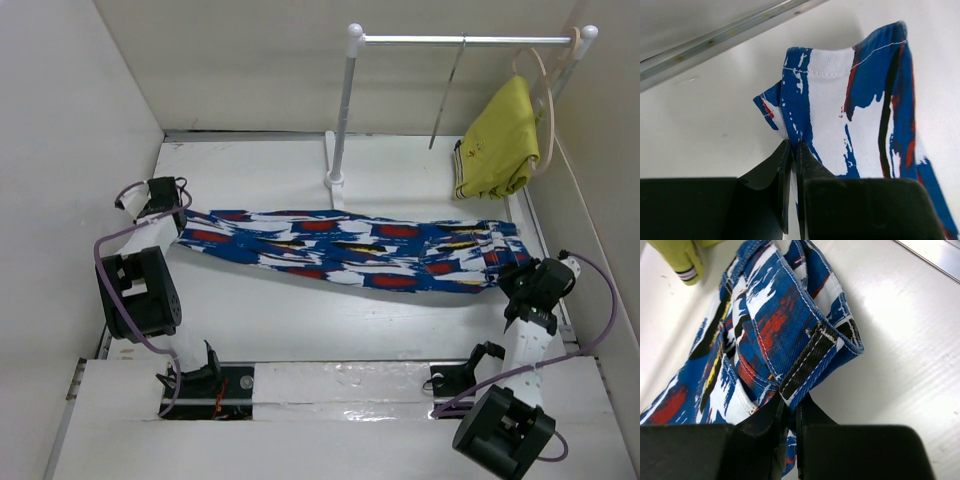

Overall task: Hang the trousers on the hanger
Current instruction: Fold the trousers at the center of the board.

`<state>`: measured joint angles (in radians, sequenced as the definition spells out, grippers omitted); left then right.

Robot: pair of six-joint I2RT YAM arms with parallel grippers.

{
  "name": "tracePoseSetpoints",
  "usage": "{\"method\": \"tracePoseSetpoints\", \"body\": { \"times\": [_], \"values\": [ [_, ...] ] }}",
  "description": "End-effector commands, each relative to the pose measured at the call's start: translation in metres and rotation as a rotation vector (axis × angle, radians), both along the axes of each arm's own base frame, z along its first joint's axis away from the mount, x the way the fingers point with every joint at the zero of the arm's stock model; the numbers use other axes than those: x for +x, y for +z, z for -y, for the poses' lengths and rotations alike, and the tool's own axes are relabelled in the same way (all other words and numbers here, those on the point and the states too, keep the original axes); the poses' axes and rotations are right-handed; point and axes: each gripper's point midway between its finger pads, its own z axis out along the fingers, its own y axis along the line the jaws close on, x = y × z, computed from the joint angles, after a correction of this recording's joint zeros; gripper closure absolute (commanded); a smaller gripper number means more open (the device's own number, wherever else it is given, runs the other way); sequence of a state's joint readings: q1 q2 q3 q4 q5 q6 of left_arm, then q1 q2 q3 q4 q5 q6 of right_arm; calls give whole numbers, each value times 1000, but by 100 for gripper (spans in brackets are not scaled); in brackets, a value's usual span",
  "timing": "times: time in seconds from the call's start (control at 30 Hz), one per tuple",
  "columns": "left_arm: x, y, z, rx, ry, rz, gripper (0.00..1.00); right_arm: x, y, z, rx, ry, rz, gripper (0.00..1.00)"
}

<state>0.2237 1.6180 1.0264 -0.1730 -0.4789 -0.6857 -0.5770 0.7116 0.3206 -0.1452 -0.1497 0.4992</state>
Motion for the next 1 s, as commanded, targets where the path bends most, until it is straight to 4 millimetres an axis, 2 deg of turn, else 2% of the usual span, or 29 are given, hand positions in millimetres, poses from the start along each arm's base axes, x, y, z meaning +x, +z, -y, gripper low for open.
{"method": "tracePoseSetpoints", "body": {
  "times": [0.0,0.1,0.13,0.23,0.27,0.3,0.4,0.43,0.5,0.53,0.57,0.6,0.63,0.67,0.7,0.73,0.8,0.83,0.9,0.93,0.97],
  "values": [
    [-37,19,-24,126,102,-68,100,-6,20,21,-78,-46,-6,97],
    [-53,20,-28,162,129,-88,100,-11,16,24,-51,-39,-9,97],
    [-56,18,-27,160,131,-91,100,-17,11,30,-48,-64,-13,97],
    [-53,14,-23,128,125,-102,98,-22,2,33,-42,-59,-32,97],
    [-53,8,-24,119,148,-113,91,-22,-1,32,-33,-55,-30,96],
    [-57,7,-23,114,158,-138,72,-19,-3,33,-29,-54,-24,95],
    [-38,29,-20,89,127,-46,46,-17,-13,32,-14,-47,-26,90],
    [-29,38,-9,68,84,3,43,-16,-19,31,6,-46,-37,90],
    [-10,74,14,68,-2,145,42,-15,-22,31,16,-39,-40,90],
    [-3,84,30,43,-58,193,49,-14,-22,30,21,-32,-39,92],
    [9,109,58,31,-148,295,64,-12,-21,30,23,-26,-34,95],
    [15,119,79,8,-227,344,94,-10,-19,27,31,-10,-18,96],
    [15,116,107,-53,-313,377,100,-8,-16,23,40,2,1,98],
    [12,133,129,-90,-365,452,100,-6,-7,21,24,16,38,100],
    [15,142,173,-145,-476,523,100,-3,-1,15,24,50,70,100],
    [5,126,199,-218,-523,524,100,0,7,9,14,76,95,100],
    [-1,137,243,-277,-626,625,100,3,31,-3,-40,136,149,100],
    [-14,120,274,-301,-698,599,100,8,47,-15,-79,201,168,100],
    [-24,105,302,-322,-762,576,100,9,65,-36,-119,294,192,100],
    [-36,92,320,-322,-809,543,100,12,75,-46,-142,348,208,100],
    [-41,83,327,-316,-828,520,100,14,78,-67,-138,434,216,100]
  ]
}}
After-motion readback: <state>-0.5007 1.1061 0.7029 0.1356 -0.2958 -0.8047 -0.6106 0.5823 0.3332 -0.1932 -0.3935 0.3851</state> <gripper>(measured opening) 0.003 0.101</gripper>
